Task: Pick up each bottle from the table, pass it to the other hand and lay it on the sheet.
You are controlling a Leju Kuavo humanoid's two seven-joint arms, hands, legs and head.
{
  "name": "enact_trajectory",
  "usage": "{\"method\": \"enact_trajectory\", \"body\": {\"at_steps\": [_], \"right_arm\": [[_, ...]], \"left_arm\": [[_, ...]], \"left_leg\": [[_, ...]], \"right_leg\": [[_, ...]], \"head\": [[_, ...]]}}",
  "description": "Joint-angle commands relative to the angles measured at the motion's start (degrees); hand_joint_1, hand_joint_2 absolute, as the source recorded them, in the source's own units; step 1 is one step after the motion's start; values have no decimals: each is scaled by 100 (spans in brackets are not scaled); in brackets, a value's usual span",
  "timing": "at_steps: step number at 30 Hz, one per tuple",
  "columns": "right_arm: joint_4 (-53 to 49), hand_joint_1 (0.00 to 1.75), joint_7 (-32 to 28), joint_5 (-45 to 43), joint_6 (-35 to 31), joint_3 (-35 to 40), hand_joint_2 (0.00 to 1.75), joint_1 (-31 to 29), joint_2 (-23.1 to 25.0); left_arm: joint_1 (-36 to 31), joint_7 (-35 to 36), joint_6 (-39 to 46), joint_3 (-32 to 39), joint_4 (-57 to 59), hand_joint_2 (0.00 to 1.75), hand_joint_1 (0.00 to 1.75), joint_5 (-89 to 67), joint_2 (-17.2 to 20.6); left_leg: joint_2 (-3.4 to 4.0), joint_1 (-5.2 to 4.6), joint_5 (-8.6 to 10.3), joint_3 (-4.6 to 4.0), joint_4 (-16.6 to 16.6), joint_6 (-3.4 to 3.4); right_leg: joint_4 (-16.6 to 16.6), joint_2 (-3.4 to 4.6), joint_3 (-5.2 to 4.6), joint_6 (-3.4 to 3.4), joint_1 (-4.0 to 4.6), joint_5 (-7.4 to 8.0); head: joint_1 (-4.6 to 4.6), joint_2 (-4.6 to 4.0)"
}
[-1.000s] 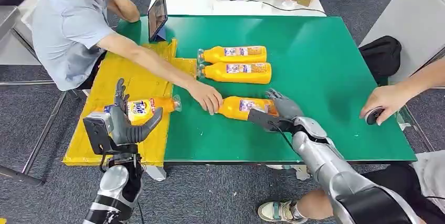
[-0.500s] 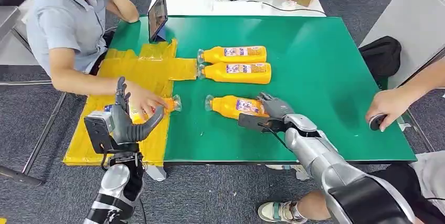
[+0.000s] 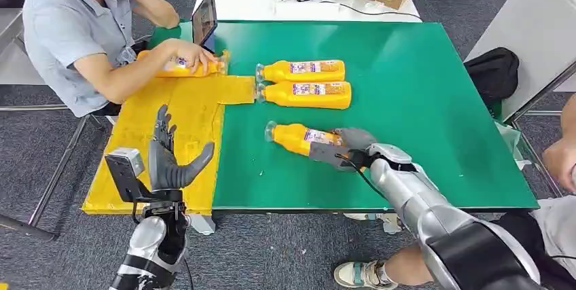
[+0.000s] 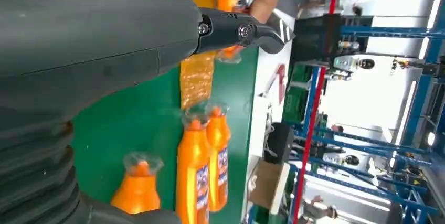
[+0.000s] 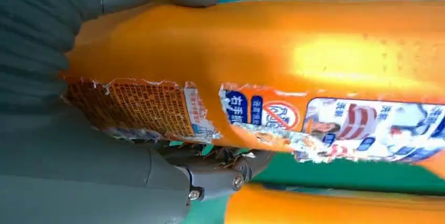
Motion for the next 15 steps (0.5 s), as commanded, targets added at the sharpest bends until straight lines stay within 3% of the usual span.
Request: {"method": "enact_trajectory", "body": {"at_steps": [1,5,6,8,9,10,12,15], "right_arm": [[347,175,-75,-77,97,-152,175,208,40],[344,175,-75,-77,95,-152,175,202,39],[299,175,-445,-878,800,-817,175,350,185],[277,175,-460,-871,743,-794,175,450,255],[-313,175,-1941,-1262,1337,-723,175,871,443],[-805,175,-1950,-1512,1303,-696,175,1233,668],[-2242,175,-1561,-2195,978,-238,175,2008,805],[-3030,175,-1411,-2809,521,144,175,2207,646]], "left_arm": [[-63,4,-60,60,204,175,0,64,110],[-63,4,-61,59,204,175,0,64,109],[-12,-1,-119,142,180,175,0,331,69],[11,-15,-123,145,180,175,0,348,76],[175,133,-413,201,157,175,0,840,62],[290,63,-352,247,181,0,0,930,3],[386,-193,30,199,238,0,0,958,-130],[493,-98,-202,-30,58,0,0,1187,-84]], "left_leg": [[-2,6,-9,36,-10,-8],[-8,10,-15,54,-8,-12],[-4,9,-8,37,-8,-8],[0,9,-6,36,-10,-6],[-1,12,-13,56,-15,-10],[9,15,-11,56,-18,-9],[30,18,-20,83,-28,-13],[30,23,-35,72,-12,-23]], "right_leg": [[-11,-2,35,-12,7,-8],[-9,-8,54,-19,11,-16],[-10,-4,37,-12,9,-8],[-14,-1,36,-9,9,-5],[-19,-1,56,-15,12,-11],[-24,9,56,-13,16,-5],[-31,28,76,-17,21,-6],[-9,29,60,-21,26,-16]], "head": [[2,2],[0,2],[0,2],[0,2],[2,2],[2,2],[2,2],[0,2]]}}
